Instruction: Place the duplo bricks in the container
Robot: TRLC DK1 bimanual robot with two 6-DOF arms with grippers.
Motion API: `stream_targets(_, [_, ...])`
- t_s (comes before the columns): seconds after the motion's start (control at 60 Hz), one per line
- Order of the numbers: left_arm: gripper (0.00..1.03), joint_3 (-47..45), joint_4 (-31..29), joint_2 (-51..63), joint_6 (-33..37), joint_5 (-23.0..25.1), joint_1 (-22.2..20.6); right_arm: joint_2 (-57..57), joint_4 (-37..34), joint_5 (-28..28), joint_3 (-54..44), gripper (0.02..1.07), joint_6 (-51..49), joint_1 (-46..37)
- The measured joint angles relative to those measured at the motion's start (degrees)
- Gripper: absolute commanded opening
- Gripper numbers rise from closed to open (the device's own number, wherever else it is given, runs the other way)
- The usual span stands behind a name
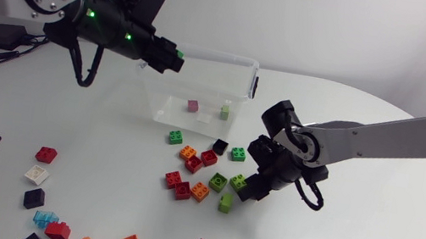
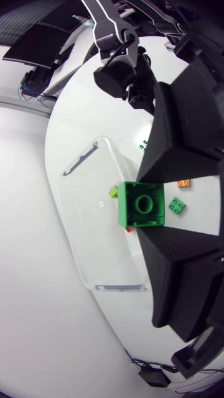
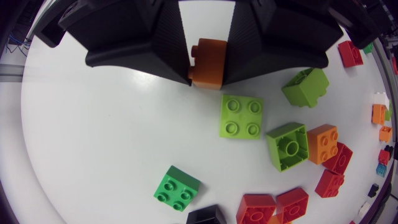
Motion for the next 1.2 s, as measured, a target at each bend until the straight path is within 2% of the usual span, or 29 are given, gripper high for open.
stream_targets(0.567, [0.25, 21.51, -0.07, 21.27, 1.7, 2.51, 5.6, -15.08, -12.07, 0.17, 5.88, 0.32, 0.28, 0.24])
stream_targets(0.6, [0.3, 22.99, -0.11, 22.53, 1.68, 2.51, 5.99, -15.52, -12.37, 0.17, 6.45, 0.32, 0.44, 0.5])
stream_targets(0.633, [0.41, 24.59, -0.2, 23.78, 1.68, 2.49, 6.32, -15.98, -12.81, 0.17, 7.13, 0.32, 0.48, 0.81])
stream_targets(0.717, [0.88, 28.37, -0.77, 26.67, 1.68, 2.51, 7.15, -16.81, -13.49, 0.15, 9.07, 0.32, 0.83, 1.42])
stream_targets(0.75, [1.0, 29.38, -0.87, 27.54, 1.68, 2.49, 7.48, -16.94, -13.49, 0.17, 9.84, 0.32, 0.83, 1.57])
stream_targets(1.05, [0.99, 30.62, -4.61, 28.87, 4.39, 3.74, 9.88, -17.18, -13.88, 0.17, 18.45, 0.32, 0.85, 3.5])
stream_targets(1.2, [0.99, 25.05, -6.4, 24.3, 6.4, 5.99, 11.43, -17.11, -13.86, 0.17, 23.61, 0.32, 0.85, 4.35])
